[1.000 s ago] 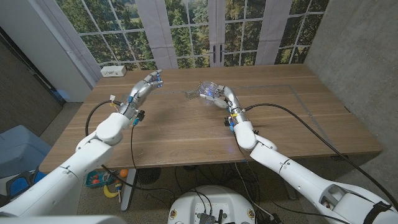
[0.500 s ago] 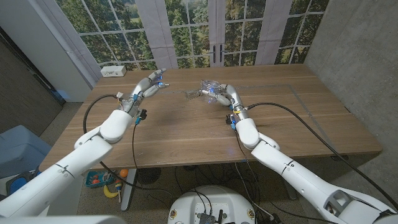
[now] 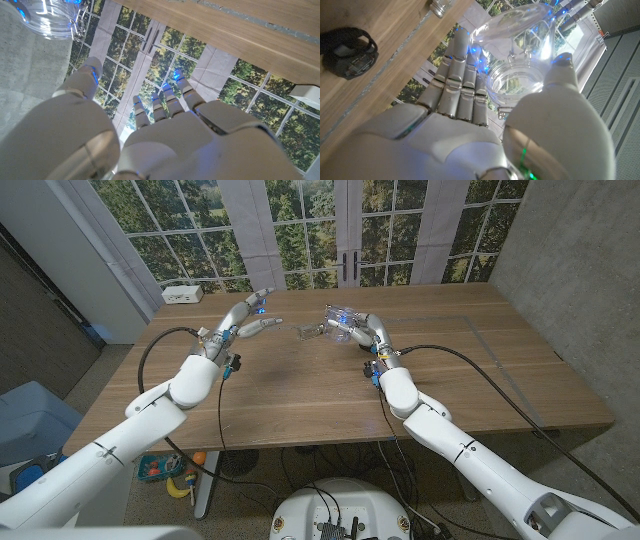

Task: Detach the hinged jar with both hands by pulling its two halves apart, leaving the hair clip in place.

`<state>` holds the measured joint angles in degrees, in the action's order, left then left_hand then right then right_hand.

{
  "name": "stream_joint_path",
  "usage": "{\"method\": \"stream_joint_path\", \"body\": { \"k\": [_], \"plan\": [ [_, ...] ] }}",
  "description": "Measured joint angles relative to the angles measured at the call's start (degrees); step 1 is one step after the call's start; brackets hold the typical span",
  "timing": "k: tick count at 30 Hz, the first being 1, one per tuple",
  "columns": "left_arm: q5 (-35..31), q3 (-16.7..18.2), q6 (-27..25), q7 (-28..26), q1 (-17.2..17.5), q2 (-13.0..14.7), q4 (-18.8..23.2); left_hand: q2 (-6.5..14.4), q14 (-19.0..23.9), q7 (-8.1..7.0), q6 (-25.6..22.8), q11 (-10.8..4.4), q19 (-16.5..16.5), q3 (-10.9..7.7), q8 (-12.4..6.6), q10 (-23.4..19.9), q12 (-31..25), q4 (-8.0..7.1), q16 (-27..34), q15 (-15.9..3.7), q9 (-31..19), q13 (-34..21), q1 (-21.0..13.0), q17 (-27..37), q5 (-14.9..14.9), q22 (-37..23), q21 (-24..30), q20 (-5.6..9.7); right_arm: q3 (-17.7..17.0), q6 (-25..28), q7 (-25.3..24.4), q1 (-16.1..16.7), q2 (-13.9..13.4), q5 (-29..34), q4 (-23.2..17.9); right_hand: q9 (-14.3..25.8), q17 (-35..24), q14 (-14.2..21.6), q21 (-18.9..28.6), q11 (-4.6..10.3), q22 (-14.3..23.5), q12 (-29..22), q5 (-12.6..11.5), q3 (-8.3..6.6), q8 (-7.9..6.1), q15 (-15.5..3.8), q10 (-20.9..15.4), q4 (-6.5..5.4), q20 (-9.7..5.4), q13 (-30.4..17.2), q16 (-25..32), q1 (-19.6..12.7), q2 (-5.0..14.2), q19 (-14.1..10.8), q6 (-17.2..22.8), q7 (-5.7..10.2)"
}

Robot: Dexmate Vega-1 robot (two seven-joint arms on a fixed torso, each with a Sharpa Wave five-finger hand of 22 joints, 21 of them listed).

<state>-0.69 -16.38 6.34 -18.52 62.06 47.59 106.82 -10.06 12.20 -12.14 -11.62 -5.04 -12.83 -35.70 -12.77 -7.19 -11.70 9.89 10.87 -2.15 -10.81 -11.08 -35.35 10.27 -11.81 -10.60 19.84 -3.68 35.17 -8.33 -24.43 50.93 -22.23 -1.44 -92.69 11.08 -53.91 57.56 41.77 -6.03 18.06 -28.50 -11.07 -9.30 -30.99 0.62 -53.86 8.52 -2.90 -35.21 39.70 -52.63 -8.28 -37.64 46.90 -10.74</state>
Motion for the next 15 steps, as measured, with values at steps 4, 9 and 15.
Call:
{"method": "stream_joint_path", "body": {
  "k": [4, 9, 15],
  "plan": [
    [-0.28, -0.72, 1.1, 0.26, -0.8, -0.7, -0.87, -0.35, 0.83, 0.01, -3.05, -0.48, -0.45, 2.47, -1.19, -0.95, -0.5, -0.37, 0.0, 0.0, 0.0, 0.0, 0.35, 0.01, -1.27, -0.22, 0.0, 0.02, -0.18, 0.0, 0.51, 0.25, -0.16, -0.68, -0.77, 0.0, -0.37, 0.0, 0.4, 0.0, 0.0, 0.01, 0.05, 0.0, 0.0, 0.0, 0.0, 0.0, 0.0, -0.33, 0.0, 0.0, 0.0, 0.0, 0.02, -0.02],
    [-0.02, -1.56, 2.71, 0.8, -1.78, -1.93, -2.36, -0.89, 1.63, 0.37, -8.62, -0.38, -1.65, 5.46, -3.22, -2.02, -0.51, 0.11, 0.0, -0.2, -0.43, 0.0, -1.92, 0.01, -3.27, -0.22, 0.0, 0.23, -0.33, -0.26, 0.78, 0.51, -0.23, -1.11, -1.58, 0.0, -0.89, 0.02, 0.69, 0.18, -0.06, 0.07, 0.28, -0.01, 0.06, 0.0, -0.23, -0.01, 0.0, -0.48, 0.0, 0.0, 0.0, 0.0, 0.59, 0.01],
    [0.76, -2.43, 4.92, 1.07, -2.65, -3.5, -4.03, -0.57, 2.77, 1.06, -12.25, -1.33, -2.98, 7.66, -5.13, -4.2, -0.89, 0.24, 0.4, -0.1, -1.26, -0.18, -5.23, 0.0, -4.58, -0.49, 0.0, 0.93, -0.36, -0.34, 0.29, 0.8, 0.03, -0.99, -2.38, -0.01, -1.62, 0.1, 1.1, -0.1, -0.26, 0.16, 0.44, -0.16, 0.09, -0.07, -0.52, -0.16, -0.01, -0.53, 0.0, 0.0, 0.0, -0.01, 0.59, 0.01]
  ]
}}
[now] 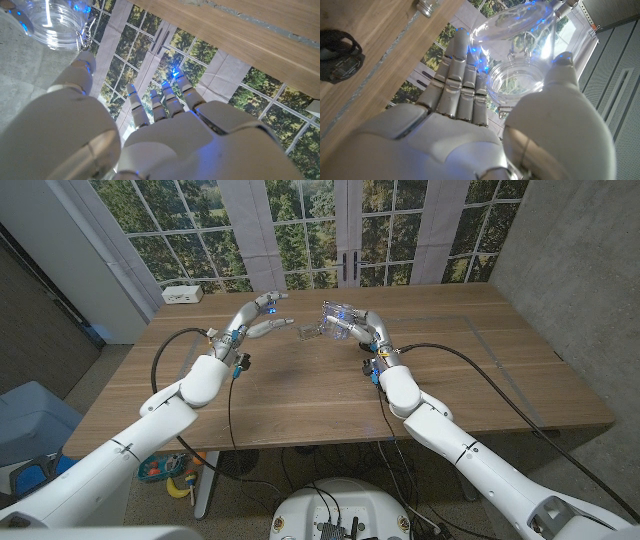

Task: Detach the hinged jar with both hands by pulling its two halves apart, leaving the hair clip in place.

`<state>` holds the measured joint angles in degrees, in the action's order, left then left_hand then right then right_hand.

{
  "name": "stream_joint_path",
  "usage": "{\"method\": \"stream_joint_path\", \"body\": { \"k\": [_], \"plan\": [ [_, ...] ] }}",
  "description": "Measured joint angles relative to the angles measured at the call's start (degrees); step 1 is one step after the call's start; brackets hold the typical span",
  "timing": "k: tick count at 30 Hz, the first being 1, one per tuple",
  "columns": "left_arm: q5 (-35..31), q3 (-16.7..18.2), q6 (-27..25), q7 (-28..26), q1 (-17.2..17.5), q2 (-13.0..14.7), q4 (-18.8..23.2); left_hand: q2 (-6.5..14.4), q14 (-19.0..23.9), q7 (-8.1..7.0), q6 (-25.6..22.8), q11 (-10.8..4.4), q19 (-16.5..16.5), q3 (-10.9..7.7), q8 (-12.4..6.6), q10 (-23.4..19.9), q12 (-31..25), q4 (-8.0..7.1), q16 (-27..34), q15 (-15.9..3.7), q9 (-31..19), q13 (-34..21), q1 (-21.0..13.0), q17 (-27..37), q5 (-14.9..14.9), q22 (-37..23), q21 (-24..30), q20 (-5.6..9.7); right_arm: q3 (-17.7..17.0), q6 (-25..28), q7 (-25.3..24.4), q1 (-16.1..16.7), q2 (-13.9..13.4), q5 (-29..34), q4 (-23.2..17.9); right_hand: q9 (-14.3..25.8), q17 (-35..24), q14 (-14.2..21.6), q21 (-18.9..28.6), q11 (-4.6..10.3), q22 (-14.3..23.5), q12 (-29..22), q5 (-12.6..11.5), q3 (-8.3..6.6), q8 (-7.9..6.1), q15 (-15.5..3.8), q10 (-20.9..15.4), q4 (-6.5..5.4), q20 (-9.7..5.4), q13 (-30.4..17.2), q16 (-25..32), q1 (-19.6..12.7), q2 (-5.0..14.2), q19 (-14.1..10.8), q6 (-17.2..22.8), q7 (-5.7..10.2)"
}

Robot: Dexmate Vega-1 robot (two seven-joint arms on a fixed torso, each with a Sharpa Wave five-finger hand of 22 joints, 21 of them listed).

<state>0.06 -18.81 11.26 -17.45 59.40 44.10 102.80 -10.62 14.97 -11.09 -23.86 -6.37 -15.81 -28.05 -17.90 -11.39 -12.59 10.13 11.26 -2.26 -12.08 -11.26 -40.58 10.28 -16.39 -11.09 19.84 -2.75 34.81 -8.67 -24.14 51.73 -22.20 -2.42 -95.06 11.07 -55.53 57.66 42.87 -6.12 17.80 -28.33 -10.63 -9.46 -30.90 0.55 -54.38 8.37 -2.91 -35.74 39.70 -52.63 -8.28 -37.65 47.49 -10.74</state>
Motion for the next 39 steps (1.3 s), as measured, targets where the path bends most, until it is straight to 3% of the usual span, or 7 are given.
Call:
{"method": "stream_joint_path", "body": {
  "k": [11, 21, 33, 39],
  "plan": [
    [0.06, -1.32, 2.46, -1.02, -1.11, -2.82, -2.53, 0.62, 1.52, -0.88, -2.25, -1.97, -1.64, 3.31, -1.39, -3.25, -0.33, -0.47, 0.0, -0.09, -0.29, -0.08, -3.86, 0.0, -0.4, 0.0, 0.0, 1.64, 0.43, 2.1, -2.4, 0.51, 0.93, 2.05, -2.02, 0.0, -1.04, 0.33, 0.8, -0.2, -0.26, 0.41, 0.23, 0.0, 0.18, -0.13, -0.8, 0.0, -0.1, 0.05, 0.4, -0.53, -0.53, -0.1, 0.02, 0.0],
    [-0.68, -2.49, 3.44, -1.63, -2.29, -4.64, -4.15, 1.68, 2.14, -1.3, -0.97, -2.01, -1.73, 5.16, -0.93, -4.06, -0.33, -1.05, 0.0, -0.1, 0.07, -0.08, -4.93, -0.01, 0.72, 0.01, 0.0, 1.73, 1.17, 5.91, -3.45, 0.59, 0.89, 4.03, -4.44, -0.04, -2.03, 0.73, 1.46, -0.11, -0.54, 0.49, 0.3, 0.0, 0.44, -0.14, -1.31, 0.0, -0.1, 0.04, 0.43, -0.53, -0.53, -0.1, 0.66, 0.01],
    [-2.31, -3.74, 3.36, -1.59, -3.67, -5.21, -4.85, 2.42, 2.14, -1.39, -0.27, -2.01, -1.73, 5.92, -0.67, -4.06, -0.05, -0.85, 0.0, -0.09, 0.1, -0.08, -6.58, -0.01, 1.6, 0.01, 0.0, 1.72, 1.59, 7.8, -2.67, 0.6, 0.34, 4.08, -6.49, 0.01, -3.25, 1.04, 2.35, -0.42, -0.8, 0.66, 0.49, 0.0, 0.64, -0.25, -1.63, 0.0, -0.09, -0.78, 0.43, -0.53, -0.53, -0.09, 1.04, 0.01],
    [-2.54, -4.46, 3.54, -0.65, -4.4, -5.35, -5.34, 2.12, 1.27, -1.41, 2.61, -1.89, -1.35, 7.39, 0.62, -3.09, 0.61, -1.21, 0.0, -0.04, 0.37, -0.07, -6.87, -0.01, 2.44, 0.02, -0.52, 1.35, 1.78, 7.95, -2.69, 0.61, 0.46, 4.06, -6.78, 0.01, -3.75, 1.15, 2.69, -0.41, -1.05, 0.9, 0.51, 0.0, 0.76, -0.15, -1.63, 0.0, -0.08, -0.78, 0.41, -0.53, -0.53, -0.08, 1.04, 0.01]
  ]
}}
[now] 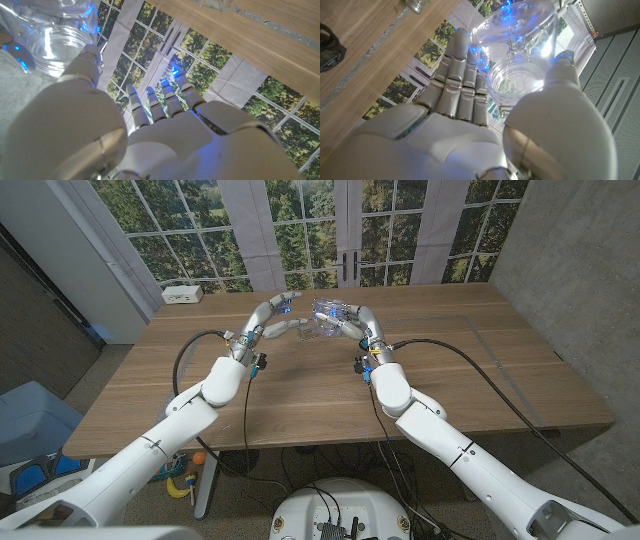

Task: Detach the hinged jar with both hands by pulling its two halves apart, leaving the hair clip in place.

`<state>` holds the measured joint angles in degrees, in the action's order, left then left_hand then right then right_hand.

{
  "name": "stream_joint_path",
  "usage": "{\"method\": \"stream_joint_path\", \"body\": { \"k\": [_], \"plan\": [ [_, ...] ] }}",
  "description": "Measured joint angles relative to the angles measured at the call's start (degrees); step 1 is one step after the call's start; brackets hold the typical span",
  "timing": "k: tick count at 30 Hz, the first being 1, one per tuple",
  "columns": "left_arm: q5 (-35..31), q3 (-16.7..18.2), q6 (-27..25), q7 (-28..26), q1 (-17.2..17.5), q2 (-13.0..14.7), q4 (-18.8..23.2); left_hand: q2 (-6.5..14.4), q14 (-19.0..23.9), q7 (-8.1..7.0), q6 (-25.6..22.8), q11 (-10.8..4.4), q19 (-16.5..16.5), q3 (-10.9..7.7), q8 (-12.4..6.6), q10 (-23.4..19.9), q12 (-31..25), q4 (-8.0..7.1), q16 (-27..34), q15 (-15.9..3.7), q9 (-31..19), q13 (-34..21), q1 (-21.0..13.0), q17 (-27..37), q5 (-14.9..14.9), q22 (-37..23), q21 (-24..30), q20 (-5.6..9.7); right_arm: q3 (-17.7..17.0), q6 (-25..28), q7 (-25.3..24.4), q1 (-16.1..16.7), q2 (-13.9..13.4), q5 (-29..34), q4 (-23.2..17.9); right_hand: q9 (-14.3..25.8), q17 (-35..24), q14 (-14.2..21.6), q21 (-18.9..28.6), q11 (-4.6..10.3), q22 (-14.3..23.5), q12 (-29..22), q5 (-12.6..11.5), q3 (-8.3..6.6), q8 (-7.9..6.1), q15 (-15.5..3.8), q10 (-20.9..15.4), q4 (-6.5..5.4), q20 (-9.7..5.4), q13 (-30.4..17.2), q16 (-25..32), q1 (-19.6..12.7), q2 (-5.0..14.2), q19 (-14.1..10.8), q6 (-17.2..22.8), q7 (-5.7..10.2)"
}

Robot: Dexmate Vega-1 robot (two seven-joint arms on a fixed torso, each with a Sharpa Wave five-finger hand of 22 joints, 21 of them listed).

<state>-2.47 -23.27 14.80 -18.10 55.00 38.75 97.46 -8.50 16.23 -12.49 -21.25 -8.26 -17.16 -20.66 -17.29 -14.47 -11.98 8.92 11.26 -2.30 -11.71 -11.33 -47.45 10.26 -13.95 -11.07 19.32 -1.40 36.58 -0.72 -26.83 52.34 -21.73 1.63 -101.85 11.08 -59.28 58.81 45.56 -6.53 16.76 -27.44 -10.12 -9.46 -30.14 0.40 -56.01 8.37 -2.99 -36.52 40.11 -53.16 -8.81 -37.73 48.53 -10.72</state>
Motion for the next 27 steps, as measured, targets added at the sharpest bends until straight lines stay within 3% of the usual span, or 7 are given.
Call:
{"method": "stream_joint_path", "body": {
  "k": [9, 15, 20, 27],
  "plan": [
    [0.22, -0.9, 0.92, 1.69, -1.02, 0.22, -0.72, -0.17, -0.17, 0.0, 1.82, 0.39, 0.25, 1.2, 1.21, 0.79, 0.46, -0.28, -0.23, -0.06, 0.27, -0.24, 0.18, 0.29, 0.42, 0.0, -0.26, -0.25, 0.26, -0.05, -0.43, -0.15, 0.47, 0.07, 0.02, 0.0, -0.82, 0.48, 0.43, 0.28, -0.01, 0.22, 0.16, 0.0, 0.03, -0.1, -0.72, 0.0, 0.0, -0.34, 0.06, -0.63, -0.63, 0.0, 0.62, 0.15],
    [0.0, -1.16, 1.76, 1.56, -1.35, -0.17, -1.26, 2.44, 0.79, 0.01, 0.31, -0.55, -0.07, 0.87, 1.21, -0.59, 0.05, 0.03, 0.0, 0.02, 0.27, -0.11, -2.44, 0.28, 1.14, -0.12, -0.26, -0.56, 0.52, -0.42, -0.08, -0.54, 0.53, 0.08, 0.16, -0.01, -1.33, 0.47, 0.82, 0.19, -0.28, 0.22, 0.21, 0.0, 0.09, -0.11, -0.82, 0.0, 0.01, -0.34, 0.46, -0.81, -0.81, 0.01, 0.79, -0.01],
    [-0.2, -1.28, 2.48, 1.48, -1.63, -0.45, -1.66, 4.25, 0.87, -0.39, -0.46, -0.33, -0.36, 0.19, 0.92, -0.98, 0.05, 0.71, 0.0, -0.06, 0.45, -0.11, -4.25, 0.28, 1.54, -0.3, -0.26, -0.86, 0.81, -0.61, 0.84, -0.97, 0.1, 0.17, 0.17, -0.03, -1.63, 0.47, 0.87, 0.2, -0.41, 0.61, 0.38, 0.0, 0.23, -0.11, -0.81, 0.0, 0.01, -0.68, 0.47, -0.52, -0.52, 0.01, 0.79, -0.01],
    [-0.33, -1.62, 2.73, 3.08, -2.35, -0.26, -1.88, 9.87, 0.87, -0.21, -0.22, 1.05, -0.16, -2.48, 2.04, -1.1, 0.05, 0.5, 0.0, -0.06, 0.53, -0.28, -8.5, 0.55, 2.33, -0.3, -0.26, -1.88, 1.07, -0.7, 2.32, -1.61, -0.59, 0.2, -0.01, -0.04, -2.18, 0.47, 1.27, 0.2, -0.54, 0.74, 0.43, 0.0, 0.2, -0.11, -0.81, 0.0, 0.01, -0.63, 0.65, -0.52, -0.52, 0.01, 0.79, -0.01]
  ]
}}
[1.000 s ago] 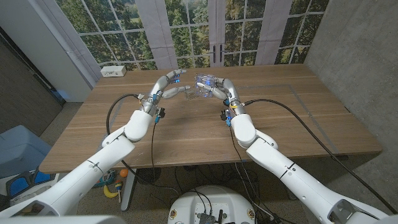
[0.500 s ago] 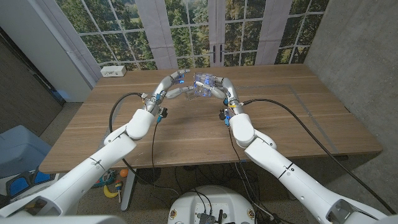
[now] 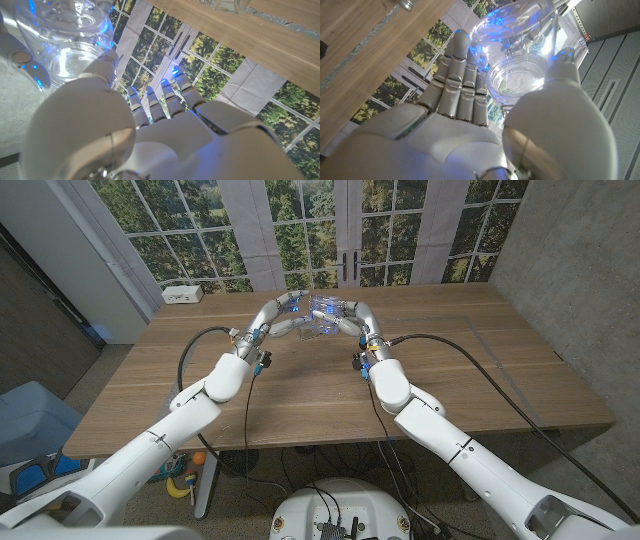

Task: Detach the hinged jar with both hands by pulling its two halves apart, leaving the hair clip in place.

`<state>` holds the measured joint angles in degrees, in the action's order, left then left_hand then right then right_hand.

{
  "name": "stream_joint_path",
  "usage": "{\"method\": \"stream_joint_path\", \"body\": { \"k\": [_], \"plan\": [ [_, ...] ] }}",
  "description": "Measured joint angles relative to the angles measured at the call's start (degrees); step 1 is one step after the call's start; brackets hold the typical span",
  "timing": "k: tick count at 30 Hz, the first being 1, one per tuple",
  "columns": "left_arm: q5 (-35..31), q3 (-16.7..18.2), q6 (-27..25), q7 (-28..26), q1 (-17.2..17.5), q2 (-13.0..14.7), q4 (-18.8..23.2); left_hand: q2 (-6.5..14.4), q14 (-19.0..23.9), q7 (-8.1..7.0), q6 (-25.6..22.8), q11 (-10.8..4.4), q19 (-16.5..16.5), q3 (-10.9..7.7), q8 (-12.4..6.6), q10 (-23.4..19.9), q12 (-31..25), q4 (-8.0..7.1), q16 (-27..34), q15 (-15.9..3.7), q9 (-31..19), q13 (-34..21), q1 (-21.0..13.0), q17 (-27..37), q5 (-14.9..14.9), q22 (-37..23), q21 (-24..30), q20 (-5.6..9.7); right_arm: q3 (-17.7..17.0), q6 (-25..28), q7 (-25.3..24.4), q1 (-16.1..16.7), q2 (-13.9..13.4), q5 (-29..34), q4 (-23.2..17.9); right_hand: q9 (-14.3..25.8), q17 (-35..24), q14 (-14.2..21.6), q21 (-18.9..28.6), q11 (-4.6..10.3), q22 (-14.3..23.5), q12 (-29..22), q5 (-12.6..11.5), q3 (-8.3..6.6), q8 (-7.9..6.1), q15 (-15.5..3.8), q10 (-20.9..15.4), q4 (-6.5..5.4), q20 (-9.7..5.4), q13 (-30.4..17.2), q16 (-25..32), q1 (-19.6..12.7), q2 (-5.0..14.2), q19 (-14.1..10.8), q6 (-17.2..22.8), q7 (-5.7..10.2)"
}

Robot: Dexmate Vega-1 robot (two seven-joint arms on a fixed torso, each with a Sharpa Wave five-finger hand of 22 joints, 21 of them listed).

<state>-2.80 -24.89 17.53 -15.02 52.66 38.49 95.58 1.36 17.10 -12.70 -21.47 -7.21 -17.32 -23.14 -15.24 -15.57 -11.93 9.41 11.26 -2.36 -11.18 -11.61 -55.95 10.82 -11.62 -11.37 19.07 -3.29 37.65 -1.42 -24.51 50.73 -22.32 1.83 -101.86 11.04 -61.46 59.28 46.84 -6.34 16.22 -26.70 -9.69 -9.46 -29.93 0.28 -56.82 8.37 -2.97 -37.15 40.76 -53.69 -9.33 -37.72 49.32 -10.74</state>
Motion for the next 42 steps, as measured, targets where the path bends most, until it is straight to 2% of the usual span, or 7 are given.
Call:
{"method": "stream_joint_path", "body": {
  "k": [3, 10, 18, 25, 34, 38, 42],
  "plan": [
    [-0.3, 0.0, -0.11, 0.91, 0.0, 0.0, 0.0, 2.35, 0.0, 0.12, -1.77, 0.11, 0.0, -0.55, -0.07, -1.25, -0.67, 0.26, 0.0, 0.0, 0.0, -0.25, -1.51, 0.0, 0.64, -0.17, 0.0, 0.0, 0.08, 0.0, 0.0, -0.23, -0.13, 0.0, -0.12, 0.01, -0.21, 0.0, 0.2, 0.0, 0.0, 0.11, 0.01, 0.0, 0.0, 0.0, 0.0, 0.0, 0.0, -0.14, 0.0, 0.0, 0.0, 0.0, 0.0, 0.0],
    [-1.08, -0.76, -1.09, 1.82, -1.17, 1.23, 0.75, 7.97, 1.99, 1.27, -16.01, -2.01, -1.28, -1.25, -3.56, -7.53, -3.55, -0.31, 1.32, -0.09, -0.17, -1.57, -3.39, 0.22, 1.34, -0.38, 0.91, 0.86, 0.2, 0.32, 1.51, -0.55, -0.26, 0.02, -0.25, 0.04, -1.03, 0.39, 0.54, 0.0, -0.26, 0.42, -0.07, 0.0, 0.01, -0.39, 0.0, 0.0, 0.32, -0.22, -0.01, 0.0, 0.0, 0.32, 0.0, 0.0],
    [-1.81, -0.82, -2.97, 1.89, -1.28, 1.45, 1.68, 10.71, 8.74, 5.98, -21.79, -4.76, -5.53, -7.19, -4.12, -19.37, -7.85, -5.78, 5.0, -0.18, 0.0, -3.91, -1.33, 2.97, 0.37, -2.7, 5.79, 3.95, 0.13, -0.71, 1.8, -0.86, -0.45, 0.07, 0.2, 0.04, -1.56, 0.39, 0.85, 0.0, -0.53, 0.82, -0.07, 0.0, 0.11, -0.4, 0.0, 0.0, -0.21, -0.54, -0.3, 0.0, 0.0, 1.64, 0.0, 0.0],
    [-3.01, -0.72, -3.64, -0.25, -1.18, 1.44, 1.99, 10.11, 20.38, 7.71, -24.96, -4.01, -9.44, -9.58, -4.29, -32.06, -12.07, -5.17, 11.99, -1.02, -0.01, -6.01, -0.42, 7.88, 0.33, -7.76, 13.8, 5.78, 0.18, -1.12, 1.51, -1.13, -0.66, 1.09, 0.7, 0.1, -2.09, 0.17, 1.06, 0.01, -0.8, 0.79, -0.07, 0.0, 0.12, -0.62, 0.0, 0.0, -0.21, -1.16, -0.3, 0.0, -0.01, 1.64, 0.0, 0.0],
    [-4.8, 0.45, -4.08, -4.35, 0.11, 0.71, 2.53, 9.43, 24.81, 10.4, -28.25, -1.68, -10.86, -10.5, -5.04, -34.38, -13.09, -2.53, 13.59, -1.82, -0.16, -6.72, -1.1, 9.78, 0.33, -10.85, 18.99, 5.95, 0.46, -1.04, 1.45, -1.64, -1.49, 3.35, 1.27, 0.32, -3.13, 0.18, 1.31, 0.52, -1.06, 0.79, -0.29, 0.0, 0.34, -0.62, -0.08, 0.0, -0.2, -1.87, -0.72, 0.0, 0.0, 2.87, 0.02, 0.02],
    [-5.54, 1.01, -4.86, -5.16, 0.85, 1.11, 3.47, 7.24, 23.89, 10.81, -28.66, -1.94, -10.74, -9.05, -4.7, -34.12, -13.72, -1.0, 13.23, -1.84, -0.08, -7.85, -0.54, 10.07, 1.05, -11.67, 20.37, 5.97, 0.37, -0.9, 1.41, -1.66, -1.62, 3.65, 1.57, 0.32, -3.49, 0.19, 1.75, 0.52, -1.16, 0.79, -0.29, 0.0, 0.5, -0.63, -0.08, 0.0, 0.0, -2.17, -0.72, 0.13, 0.13, 3.07, 0.31, 0.31],
    [-6.2, 1.36, -5.75, -5.31, 1.35, 1.94, 4.3, 2.47, 20.48, 7.66, -25.03, -4.62, -8.34, -5.24, -2.25, -32.13, -10.83, 0.66, 11.52, -1.3, 0.27, -7.72, 0.75, 9.88, 2.18, -12.37, 21.85, 5.96, -0.34, -1.56, 1.35, -1.39, -1.58, 2.85, 1.81, 0.32, -3.93, 0.19, 1.93, 0.52, -1.33, 1.08, -0.43, 0.0, 0.61, -0.63, -0.08, 0.0, -0.32, -2.17, -0.72, 0.17, 0.17, 3.38, 0.31, 0.32]
  ]
}}
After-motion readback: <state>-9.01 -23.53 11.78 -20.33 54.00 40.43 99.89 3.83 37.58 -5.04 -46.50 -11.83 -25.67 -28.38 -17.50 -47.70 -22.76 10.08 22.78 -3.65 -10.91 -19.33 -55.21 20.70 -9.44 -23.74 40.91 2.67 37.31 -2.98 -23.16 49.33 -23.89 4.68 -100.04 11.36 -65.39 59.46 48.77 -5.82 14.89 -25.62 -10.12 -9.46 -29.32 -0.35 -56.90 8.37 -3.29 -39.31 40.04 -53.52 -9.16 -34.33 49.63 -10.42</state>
